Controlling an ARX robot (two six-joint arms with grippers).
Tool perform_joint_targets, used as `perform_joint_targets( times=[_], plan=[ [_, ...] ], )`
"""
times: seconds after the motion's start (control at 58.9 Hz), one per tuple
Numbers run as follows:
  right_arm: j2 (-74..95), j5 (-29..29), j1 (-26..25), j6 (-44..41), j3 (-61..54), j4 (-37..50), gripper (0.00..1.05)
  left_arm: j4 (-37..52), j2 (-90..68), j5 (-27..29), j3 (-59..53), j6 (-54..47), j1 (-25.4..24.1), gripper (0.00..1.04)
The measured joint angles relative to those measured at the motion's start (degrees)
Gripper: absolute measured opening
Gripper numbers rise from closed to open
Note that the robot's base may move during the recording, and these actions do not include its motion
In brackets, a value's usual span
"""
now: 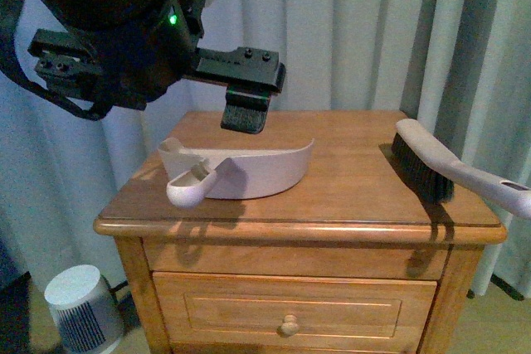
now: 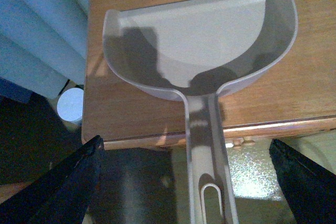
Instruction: Clean up trash
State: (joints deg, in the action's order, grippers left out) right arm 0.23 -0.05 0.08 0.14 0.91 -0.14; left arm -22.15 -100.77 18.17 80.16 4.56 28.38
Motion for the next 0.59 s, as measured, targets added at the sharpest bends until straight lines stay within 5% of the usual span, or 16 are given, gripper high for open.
perform_joint_targets(
  times=[0.594],
  plan=[
    [0.0,0.0,0.0,0.0,0.0,0.0,0.97,4.8,-7.7,-0.3,-1.3,1.8,0.3,0.97]
  ],
)
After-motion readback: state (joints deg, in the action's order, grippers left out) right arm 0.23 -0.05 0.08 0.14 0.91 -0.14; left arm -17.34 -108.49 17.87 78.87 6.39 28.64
